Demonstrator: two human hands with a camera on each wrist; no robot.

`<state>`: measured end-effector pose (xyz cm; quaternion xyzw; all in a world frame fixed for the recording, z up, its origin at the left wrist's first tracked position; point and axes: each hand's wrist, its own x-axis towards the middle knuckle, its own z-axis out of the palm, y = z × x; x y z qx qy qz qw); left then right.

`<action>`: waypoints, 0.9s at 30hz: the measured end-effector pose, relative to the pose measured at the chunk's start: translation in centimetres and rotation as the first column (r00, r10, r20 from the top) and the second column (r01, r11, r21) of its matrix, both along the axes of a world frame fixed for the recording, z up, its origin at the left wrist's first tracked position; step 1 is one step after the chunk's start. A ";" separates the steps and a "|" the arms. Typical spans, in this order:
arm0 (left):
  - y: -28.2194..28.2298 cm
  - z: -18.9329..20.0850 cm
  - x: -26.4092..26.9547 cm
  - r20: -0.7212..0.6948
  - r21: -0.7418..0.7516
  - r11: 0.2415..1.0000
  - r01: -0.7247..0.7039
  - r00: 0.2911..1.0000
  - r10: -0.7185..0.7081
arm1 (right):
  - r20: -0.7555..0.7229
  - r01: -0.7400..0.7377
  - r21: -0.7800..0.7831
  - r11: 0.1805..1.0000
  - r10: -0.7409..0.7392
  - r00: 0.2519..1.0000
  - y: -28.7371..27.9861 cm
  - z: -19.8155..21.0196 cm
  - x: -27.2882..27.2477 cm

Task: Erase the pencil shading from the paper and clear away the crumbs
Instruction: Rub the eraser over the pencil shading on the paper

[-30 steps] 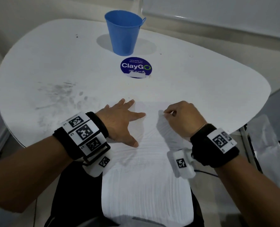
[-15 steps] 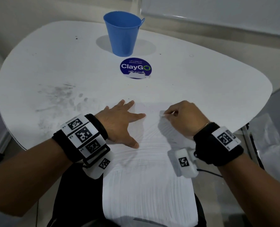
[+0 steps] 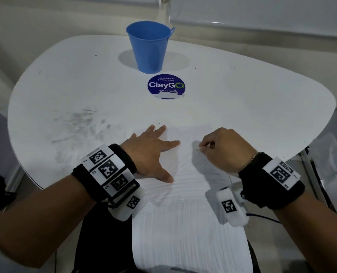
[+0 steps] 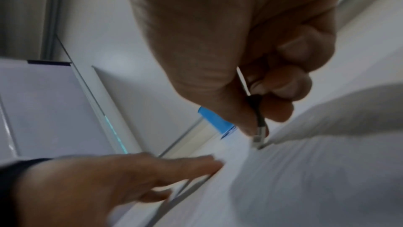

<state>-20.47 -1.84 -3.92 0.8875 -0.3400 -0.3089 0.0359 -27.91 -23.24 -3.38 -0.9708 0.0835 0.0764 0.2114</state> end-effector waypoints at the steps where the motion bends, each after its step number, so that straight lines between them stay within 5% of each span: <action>1: 0.0 0.0 0.0 -0.002 -0.001 1.000 -0.001 1.000 0.001 | 0.000 0.028 -0.004 1.000 -0.028 1.000 -0.3 0.1 0.2; 4: 0.1 0.1 -0.1 -0.004 -0.002 1.000 0.001 1.000 -0.001 | 0.033 0.109 -0.014 0.994 -0.108 0.994 -0.9 0.2 0.6; 8: 0.1 0.0 -0.1 0.002 -0.001 1.000 -0.001 1.000 0.001 | -0.023 0.015 0.008 1.000 -0.015 1.000 0.3 0.1 0.1; 12: 0.0 0.0 -0.1 0.007 0.004 1.000 0.004 1.000 -0.004 | 0.016 0.125 -0.026 0.992 -0.125 0.992 -0.8 0.3 0.8; 16: 0.0 0.1 -0.1 0.014 0.015 1.000 0.012 1.000 -0.012 | -0.025 0.003 0.014 1.000 -0.003 1.000 0.9 0.1 0.2; 20: 0.0 0.0 -0.1 0.009 0.011 1.000 0.008 1.000 -0.008 | 0.028 0.153 -0.034 0.988 -0.152 0.988 -1.1 0.3 0.9; 25: 0.0 0.0 0.0 0.006 0.015 1.000 0.009 1.000 -0.009 | -0.026 0.018 0.032 0.999 -0.018 1.000 0.6 0.2 0.1; 27: 0.0 0.0 -0.1 0.005 0.010 1.000 0.006 1.000 -0.007 | 0.000 0.107 0.003 0.994 -0.107 0.994 -0.5 0.5 0.7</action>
